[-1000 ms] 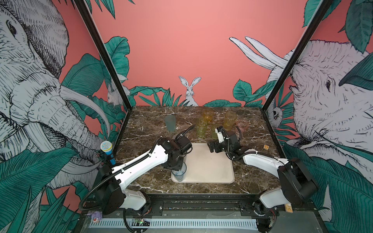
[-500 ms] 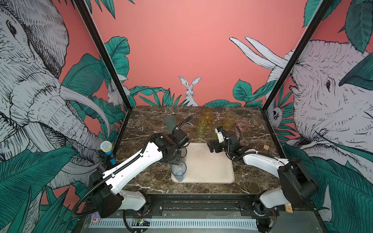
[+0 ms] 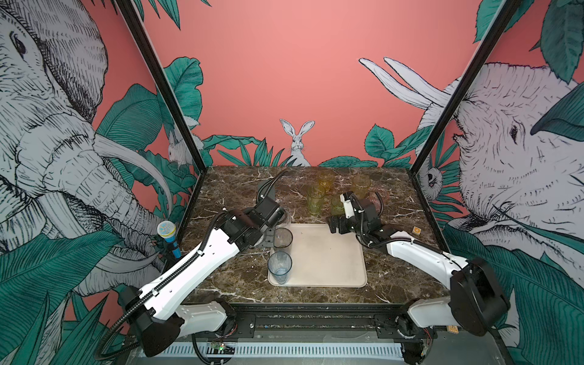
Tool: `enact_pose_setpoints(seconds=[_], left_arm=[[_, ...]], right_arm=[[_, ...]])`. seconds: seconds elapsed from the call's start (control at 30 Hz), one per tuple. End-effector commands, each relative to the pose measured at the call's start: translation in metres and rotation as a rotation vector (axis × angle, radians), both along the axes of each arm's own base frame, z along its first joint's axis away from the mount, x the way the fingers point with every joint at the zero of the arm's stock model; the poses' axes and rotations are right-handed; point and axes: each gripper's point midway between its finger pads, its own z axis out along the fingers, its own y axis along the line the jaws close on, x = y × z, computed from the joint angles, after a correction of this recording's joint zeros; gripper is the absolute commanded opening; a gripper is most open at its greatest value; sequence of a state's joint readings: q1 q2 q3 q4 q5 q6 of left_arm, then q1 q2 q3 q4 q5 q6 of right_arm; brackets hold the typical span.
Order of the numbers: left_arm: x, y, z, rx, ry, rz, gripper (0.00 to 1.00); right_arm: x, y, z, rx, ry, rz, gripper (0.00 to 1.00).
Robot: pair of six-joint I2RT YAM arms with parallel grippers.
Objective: Place the glasses into the tray
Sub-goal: Place the glass on the tray, then pick up the glass from the top-center of the table.
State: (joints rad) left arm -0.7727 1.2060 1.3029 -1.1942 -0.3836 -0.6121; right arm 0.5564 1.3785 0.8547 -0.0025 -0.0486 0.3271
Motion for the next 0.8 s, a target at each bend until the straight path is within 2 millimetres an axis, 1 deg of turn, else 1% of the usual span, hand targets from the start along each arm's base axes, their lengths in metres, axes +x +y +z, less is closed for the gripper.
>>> enact_pose_setpoints(seconds=[0.0,0.23,0.4,0.6,0.67,0.7,0.73,0.77], left_arm=[[0.009,0.009,0.017,-0.005,-0.099,0.018,0.64],[0.015,0.014,0.026,-0.019,-0.165,0.017,0.65],[0.015,0.013,0.023,-0.036,-0.177,0.004,0.66],[0.004,0.019,0.019,-0.048,-0.144,0.026,0.66],[0.001,0.023,0.019,-0.051,-0.149,0.031,0.66],[-0.001,0.025,0.019,-0.057,-0.155,0.037,0.66],[-0.002,0.026,0.018,-0.062,-0.158,0.039,0.66],[-0.004,0.026,0.016,-0.07,-0.157,0.036,0.66]], right_arm=[[-0.003,0.0,0.027,0.024,-0.02,-0.002,0.99],[-0.002,0.002,0.052,0.026,0.007,-0.003,0.96],[0.002,0.005,0.077,0.029,0.003,-0.004,0.96],[0.012,0.012,0.105,0.046,-0.006,-0.007,0.95],[0.017,0.014,0.109,0.047,-0.004,-0.014,0.95],[0.018,0.015,0.104,0.04,0.015,-0.017,0.95],[0.023,0.018,0.117,0.056,-0.005,-0.021,0.95],[0.026,0.02,0.117,0.055,0.003,-0.025,0.95]])
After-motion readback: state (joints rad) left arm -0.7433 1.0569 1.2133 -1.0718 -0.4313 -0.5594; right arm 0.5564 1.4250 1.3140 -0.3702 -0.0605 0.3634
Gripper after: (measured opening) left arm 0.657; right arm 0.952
